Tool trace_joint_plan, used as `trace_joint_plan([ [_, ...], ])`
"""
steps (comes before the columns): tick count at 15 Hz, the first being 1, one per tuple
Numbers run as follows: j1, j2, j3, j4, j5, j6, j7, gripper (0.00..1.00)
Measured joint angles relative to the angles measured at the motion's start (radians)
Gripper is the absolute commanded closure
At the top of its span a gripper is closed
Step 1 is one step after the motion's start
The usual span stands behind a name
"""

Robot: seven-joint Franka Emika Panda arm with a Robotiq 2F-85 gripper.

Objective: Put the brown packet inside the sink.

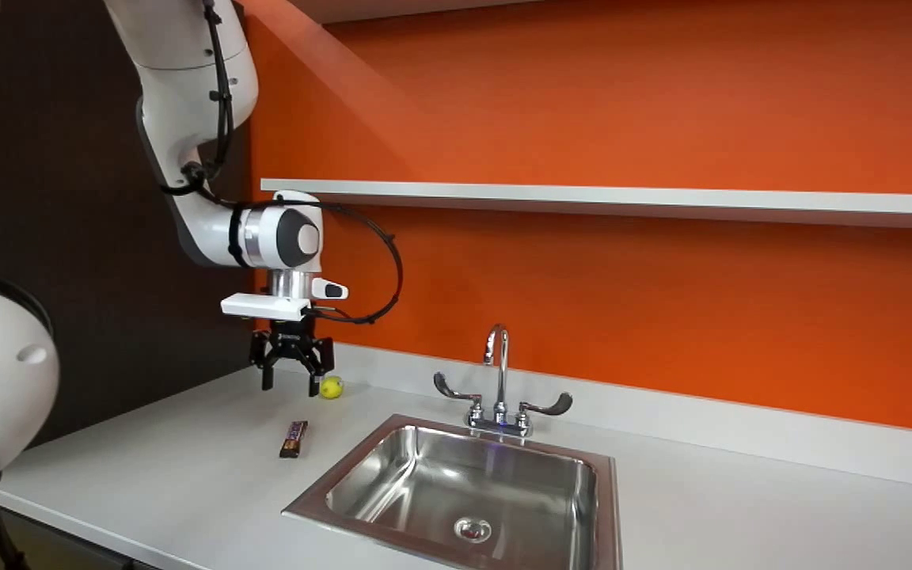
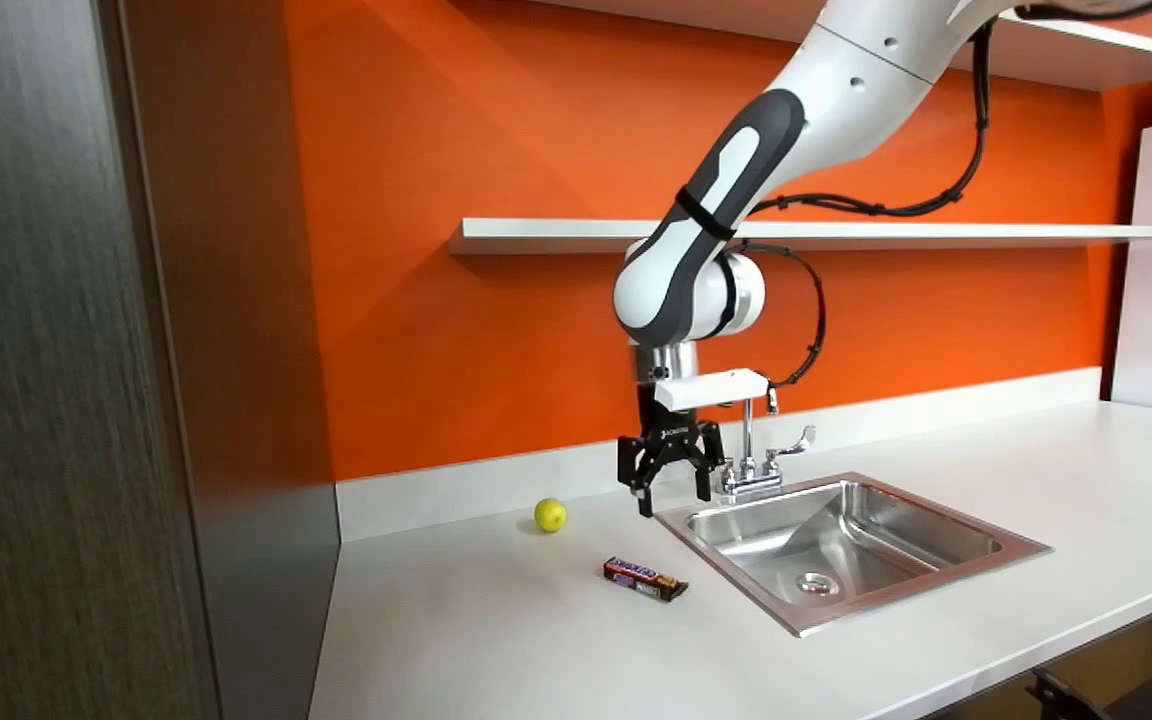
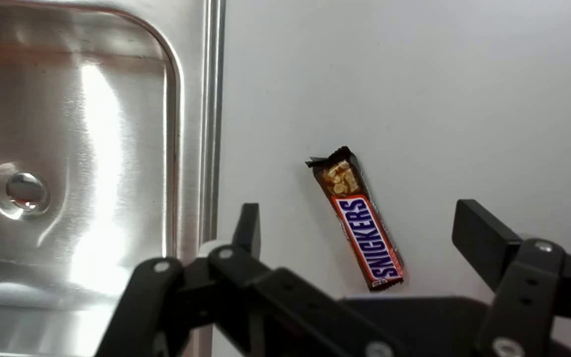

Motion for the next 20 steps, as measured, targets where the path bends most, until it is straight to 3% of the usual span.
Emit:
trace_joint_plan([
  [10,0.051,0.157,-0.017,0.085,0.000,0.002,0.000,0.00],
  [20,0.063,0.177,-0.019,0.093,0.001,0.002,0.000,0.00],
])
